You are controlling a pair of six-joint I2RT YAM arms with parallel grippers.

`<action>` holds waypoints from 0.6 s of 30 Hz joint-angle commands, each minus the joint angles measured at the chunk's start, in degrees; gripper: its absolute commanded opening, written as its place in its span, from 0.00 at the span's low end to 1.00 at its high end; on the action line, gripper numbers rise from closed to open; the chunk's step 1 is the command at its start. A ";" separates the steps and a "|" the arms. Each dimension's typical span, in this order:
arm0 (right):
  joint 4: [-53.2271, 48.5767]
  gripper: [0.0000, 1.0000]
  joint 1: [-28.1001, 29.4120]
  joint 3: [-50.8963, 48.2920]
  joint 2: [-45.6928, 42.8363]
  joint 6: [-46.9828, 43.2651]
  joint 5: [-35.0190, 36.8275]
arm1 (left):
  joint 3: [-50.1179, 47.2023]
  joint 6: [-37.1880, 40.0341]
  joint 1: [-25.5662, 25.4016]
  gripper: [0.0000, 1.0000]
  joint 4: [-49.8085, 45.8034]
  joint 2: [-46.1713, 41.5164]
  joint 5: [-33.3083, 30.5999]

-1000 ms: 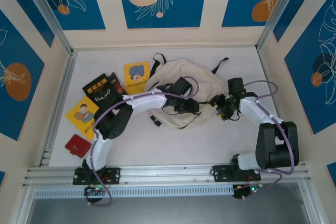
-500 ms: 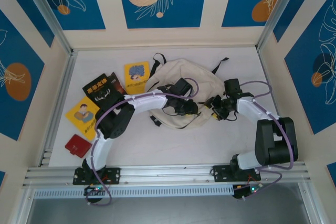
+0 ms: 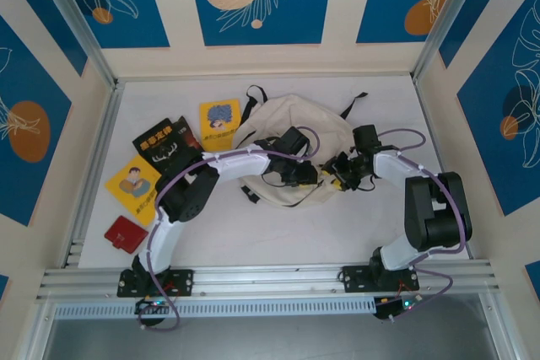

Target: Pack the student bag

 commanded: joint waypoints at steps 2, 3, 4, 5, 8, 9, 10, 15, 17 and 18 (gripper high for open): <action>-0.51 0.45 0.38 1.75 1.66 -0.58 -0.68 | 1.93 0.02 0.03 0.15 1.41 1.35 -1.40; -0.67 0.45 0.37 1.80 2.00 -0.64 -0.31 | 1.59 0.07 0.06 0.12 1.61 1.01 -1.60; -0.77 0.45 0.38 1.80 2.26 -0.55 0.06 | 1.24 0.10 0.02 0.08 1.57 0.67 -1.95; -0.94 0.45 0.33 1.80 2.61 -0.47 0.59 | 0.92 0.33 0.01 0.05 1.42 0.19 -2.23; -1.39 0.45 0.26 2.06 4.12 0.03 2.30 | 0.06 1.24 -0.03 0.00 0.12 -1.37 -3.12; -1.59 0.45 0.25 2.23 4.75 0.23 2.93 | -0.39 1.67 0.01 0.00 -0.45 -2.01 -3.45; -1.78 0.44 0.29 2.45 5.29 0.37 3.34 | -0.77 1.96 0.01 0.00 -0.99 -2.64 -3.75; -2.97 0.43 0.47 3.53 6.69 1.76 5.93 | -2.14 4.14 0.01 0.00 -6.10 -5.87 -4.11; -3.88 0.43 0.32 3.95 6.78 2.31 6.60 | -2.00 5.37 -0.07 0.00 -9.08 -6.88 -4.53; -4.51 0.44 0.36 4.14 6.86 2.71 7.15 | -2.25 5.79 -0.07 0.00 -10.04 -7.55 -4.67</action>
